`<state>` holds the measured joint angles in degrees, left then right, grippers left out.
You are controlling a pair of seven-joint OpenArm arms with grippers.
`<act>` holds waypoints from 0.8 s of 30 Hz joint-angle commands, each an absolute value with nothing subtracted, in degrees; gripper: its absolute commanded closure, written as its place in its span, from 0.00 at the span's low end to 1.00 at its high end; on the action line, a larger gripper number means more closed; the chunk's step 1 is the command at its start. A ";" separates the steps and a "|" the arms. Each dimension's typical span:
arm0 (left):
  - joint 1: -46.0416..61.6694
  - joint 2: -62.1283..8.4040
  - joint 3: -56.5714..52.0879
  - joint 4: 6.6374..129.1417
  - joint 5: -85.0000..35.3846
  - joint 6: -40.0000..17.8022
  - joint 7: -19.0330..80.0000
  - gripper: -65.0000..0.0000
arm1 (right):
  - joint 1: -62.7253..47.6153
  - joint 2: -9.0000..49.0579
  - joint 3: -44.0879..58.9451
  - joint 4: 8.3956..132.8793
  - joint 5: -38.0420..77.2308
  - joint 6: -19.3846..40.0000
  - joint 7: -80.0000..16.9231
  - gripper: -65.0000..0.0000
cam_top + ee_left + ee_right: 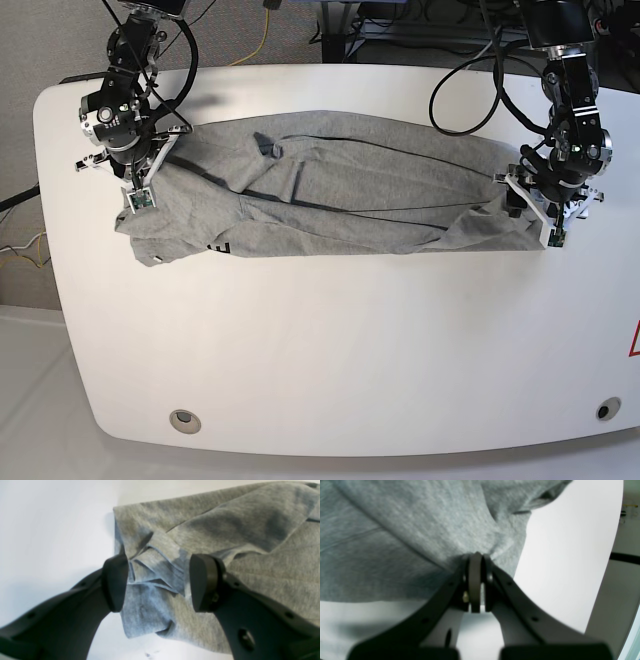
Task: Fold the T-shirt properly
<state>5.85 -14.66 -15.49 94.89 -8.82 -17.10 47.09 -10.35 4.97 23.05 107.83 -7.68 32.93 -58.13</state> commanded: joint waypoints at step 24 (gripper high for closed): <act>5.14 -15.43 -15.78 95.60 -9.01 -17.01 45.76 0.43 | -11.56 5.76 23.25 108.44 -13.85 32.75 -57.45 1.00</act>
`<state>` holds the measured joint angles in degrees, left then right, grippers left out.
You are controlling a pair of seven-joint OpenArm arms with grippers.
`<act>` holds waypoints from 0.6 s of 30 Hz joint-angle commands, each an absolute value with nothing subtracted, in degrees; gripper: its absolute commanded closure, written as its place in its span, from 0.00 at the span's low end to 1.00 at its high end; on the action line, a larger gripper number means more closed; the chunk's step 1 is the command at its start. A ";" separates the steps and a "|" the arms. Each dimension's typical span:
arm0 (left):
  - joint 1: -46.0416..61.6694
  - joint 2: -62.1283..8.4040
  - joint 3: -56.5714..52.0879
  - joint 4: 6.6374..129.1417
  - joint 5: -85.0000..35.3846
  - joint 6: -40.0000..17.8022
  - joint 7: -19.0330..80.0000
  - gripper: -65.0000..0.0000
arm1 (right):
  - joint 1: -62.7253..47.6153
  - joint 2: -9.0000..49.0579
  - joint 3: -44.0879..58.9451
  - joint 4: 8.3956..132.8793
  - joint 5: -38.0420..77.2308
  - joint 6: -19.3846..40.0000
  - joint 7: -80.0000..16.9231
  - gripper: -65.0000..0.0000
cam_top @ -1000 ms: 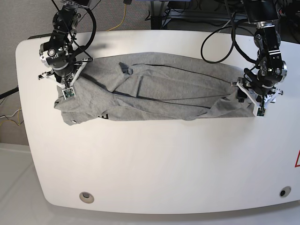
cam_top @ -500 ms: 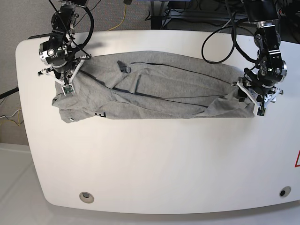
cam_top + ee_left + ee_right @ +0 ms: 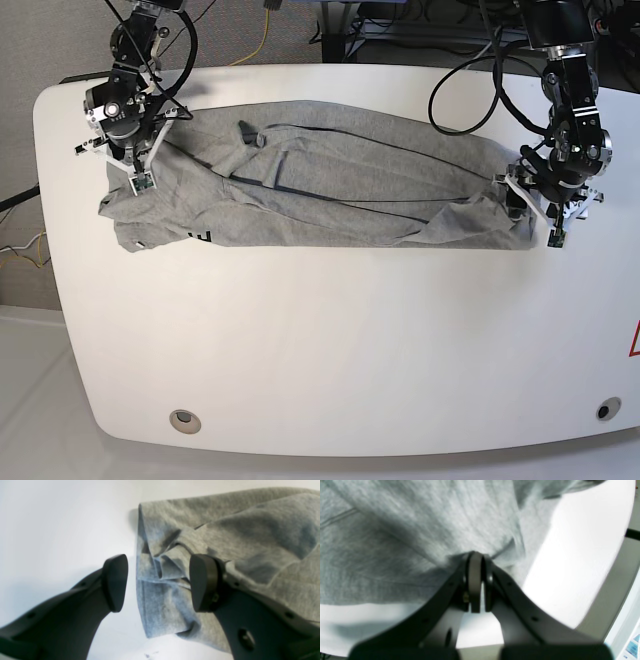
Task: Fold the T-shirt properly
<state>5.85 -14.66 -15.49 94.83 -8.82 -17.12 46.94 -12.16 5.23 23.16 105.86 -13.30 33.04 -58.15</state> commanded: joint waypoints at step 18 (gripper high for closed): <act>4.97 -15.78 -15.96 96.04 -9.01 -17.01 45.85 0.43 | -9.89 4.62 22.99 113.36 -11.21 34.33 -57.54 0.98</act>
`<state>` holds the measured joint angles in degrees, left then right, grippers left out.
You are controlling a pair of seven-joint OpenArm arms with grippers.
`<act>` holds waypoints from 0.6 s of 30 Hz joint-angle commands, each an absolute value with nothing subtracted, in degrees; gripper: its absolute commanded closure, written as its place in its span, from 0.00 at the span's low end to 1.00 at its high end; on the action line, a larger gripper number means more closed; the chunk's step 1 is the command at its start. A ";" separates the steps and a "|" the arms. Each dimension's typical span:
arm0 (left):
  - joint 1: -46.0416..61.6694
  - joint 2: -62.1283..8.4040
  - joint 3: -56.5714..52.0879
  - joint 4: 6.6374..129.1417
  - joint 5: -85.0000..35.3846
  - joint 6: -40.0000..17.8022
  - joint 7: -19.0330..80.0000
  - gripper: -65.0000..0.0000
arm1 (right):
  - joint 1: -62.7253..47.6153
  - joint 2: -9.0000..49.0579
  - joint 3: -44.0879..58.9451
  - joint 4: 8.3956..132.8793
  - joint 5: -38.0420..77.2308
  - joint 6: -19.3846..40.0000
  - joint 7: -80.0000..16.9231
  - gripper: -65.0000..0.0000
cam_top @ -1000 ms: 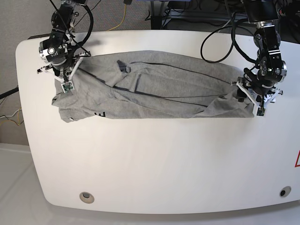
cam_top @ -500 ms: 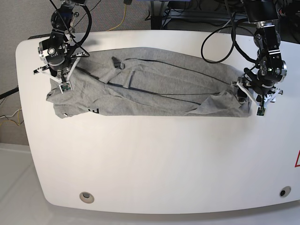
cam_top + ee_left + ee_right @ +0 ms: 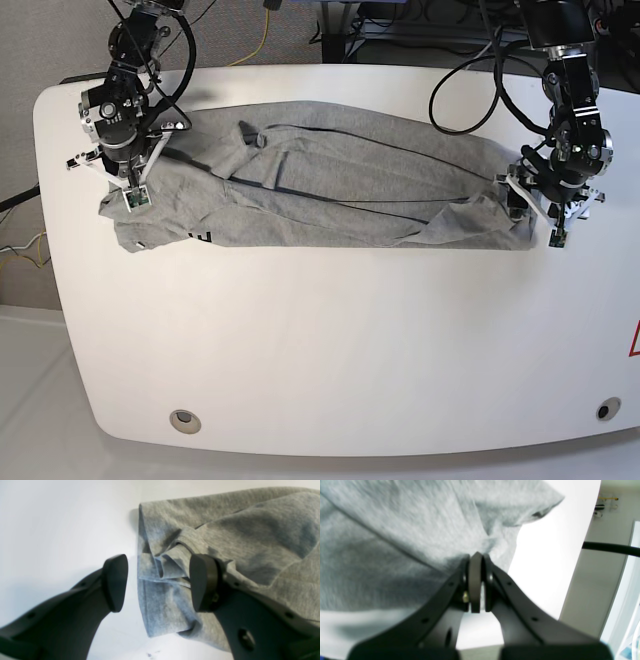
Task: Fold the T-shirt properly
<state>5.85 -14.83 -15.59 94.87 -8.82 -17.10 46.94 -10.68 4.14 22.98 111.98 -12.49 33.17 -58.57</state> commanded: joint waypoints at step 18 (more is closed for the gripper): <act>3.21 -16.66 -15.96 100.44 -5.05 -16.84 45.93 0.43 | -9.01 2.95 22.55 113.36 -10.59 37.32 -57.45 0.20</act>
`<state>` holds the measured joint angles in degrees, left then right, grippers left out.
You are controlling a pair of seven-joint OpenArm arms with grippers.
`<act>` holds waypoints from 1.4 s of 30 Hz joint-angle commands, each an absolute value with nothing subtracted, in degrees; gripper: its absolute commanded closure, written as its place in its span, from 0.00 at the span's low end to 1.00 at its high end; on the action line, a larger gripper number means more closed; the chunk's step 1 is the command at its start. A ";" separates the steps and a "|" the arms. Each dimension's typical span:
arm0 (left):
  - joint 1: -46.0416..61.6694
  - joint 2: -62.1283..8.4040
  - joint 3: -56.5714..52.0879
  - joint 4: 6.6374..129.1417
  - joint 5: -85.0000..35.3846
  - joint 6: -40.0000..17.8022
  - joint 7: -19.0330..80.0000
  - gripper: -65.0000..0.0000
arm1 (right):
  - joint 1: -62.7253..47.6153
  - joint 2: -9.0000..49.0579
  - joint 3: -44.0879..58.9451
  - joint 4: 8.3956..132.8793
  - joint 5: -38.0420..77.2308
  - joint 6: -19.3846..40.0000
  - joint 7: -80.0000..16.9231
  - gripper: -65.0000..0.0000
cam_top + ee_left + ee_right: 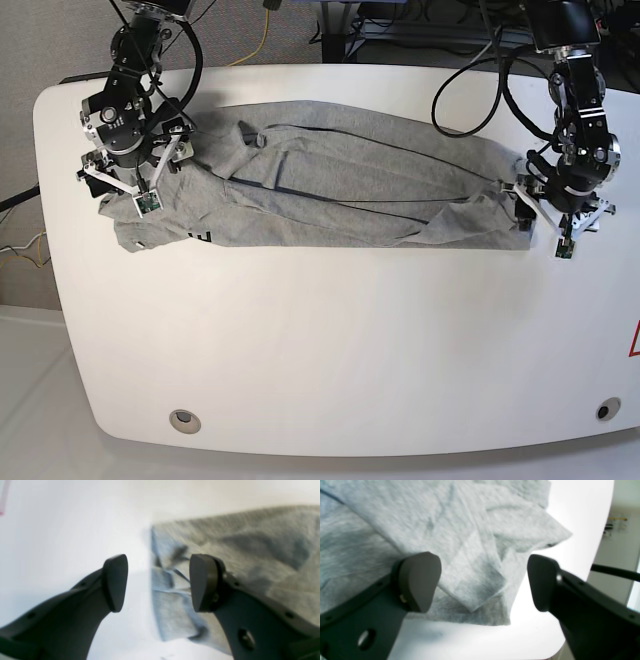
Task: Fold the T-shirt properly
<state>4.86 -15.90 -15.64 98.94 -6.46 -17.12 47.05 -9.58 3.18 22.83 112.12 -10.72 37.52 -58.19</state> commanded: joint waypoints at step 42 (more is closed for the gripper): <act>7.60 -19.38 -22.29 100.18 -1.36 -16.92 45.76 0.43 | -7.69 0.40 16.13 97.63 -10.86 36.79 -47.96 1.00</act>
<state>8.21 -18.31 -21.02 99.07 -1.32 -17.32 46.68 -8.16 0.14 16.01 98.54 -9.61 37.28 -47.37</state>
